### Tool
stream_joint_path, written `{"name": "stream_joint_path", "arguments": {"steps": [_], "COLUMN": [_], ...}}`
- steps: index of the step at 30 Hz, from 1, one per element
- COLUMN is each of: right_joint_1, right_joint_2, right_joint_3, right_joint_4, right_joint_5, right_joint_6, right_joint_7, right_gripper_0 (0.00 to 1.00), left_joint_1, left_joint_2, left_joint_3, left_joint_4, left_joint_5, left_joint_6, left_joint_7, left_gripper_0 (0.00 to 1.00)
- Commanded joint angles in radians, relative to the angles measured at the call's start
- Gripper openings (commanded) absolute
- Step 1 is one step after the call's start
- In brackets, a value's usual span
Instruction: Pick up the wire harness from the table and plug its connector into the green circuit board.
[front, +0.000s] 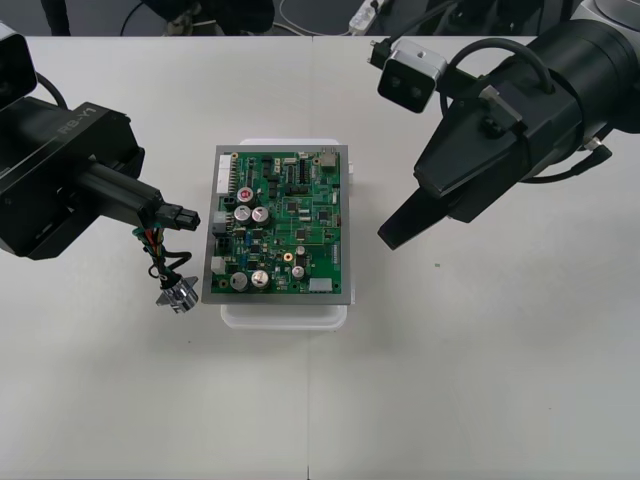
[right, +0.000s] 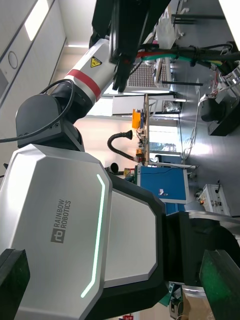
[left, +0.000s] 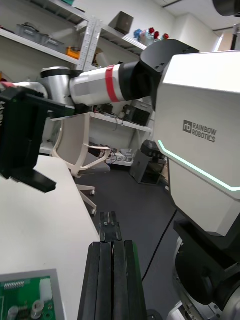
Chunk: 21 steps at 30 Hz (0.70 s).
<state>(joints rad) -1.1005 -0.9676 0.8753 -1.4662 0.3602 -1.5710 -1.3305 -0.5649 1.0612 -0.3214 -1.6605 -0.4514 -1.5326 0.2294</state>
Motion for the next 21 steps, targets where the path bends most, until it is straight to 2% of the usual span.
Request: {"name": "stream_joint_path", "arguments": {"steps": [1, 7, 11, 21], "right_joint_1": [0.041, 0.073, 0.1, 0.142], "right_joint_2": [-0.059, -0.074, -0.072, -0.003], "right_joint_3": [-0.053, -0.087, -0.167, -0.297], "right_joint_4": [-0.019, -0.04, -0.055, -0.094], "right_joint_5": [-0.014, 0.008, 0.095, 0.26], "right_joint_6": [0.0, 0.0, 0.0, 0.0], "right_joint_7": [0.102, 0.139, 0.148, 0.16], "right_gripper_0": [1.0, 1.0, 1.0, 1.0], "left_joint_1": [0.019, 0.048, 0.063, 0.086], "left_joint_2": [0.043, 0.043, 0.043, 0.043], "left_joint_3": [0.028, 0.028, 0.028, 0.028], "left_joint_4": [0.047, 0.064, 0.067, 0.111], "left_joint_5": [0.013, 0.008, 0.007, -0.021], "left_joint_6": [-0.038, -0.038, -0.038, -0.038], "left_joint_7": [-0.048, -0.068, -0.084, -0.162], "left_gripper_0": [0.0, 0.0, 0.0, 0.0]}}
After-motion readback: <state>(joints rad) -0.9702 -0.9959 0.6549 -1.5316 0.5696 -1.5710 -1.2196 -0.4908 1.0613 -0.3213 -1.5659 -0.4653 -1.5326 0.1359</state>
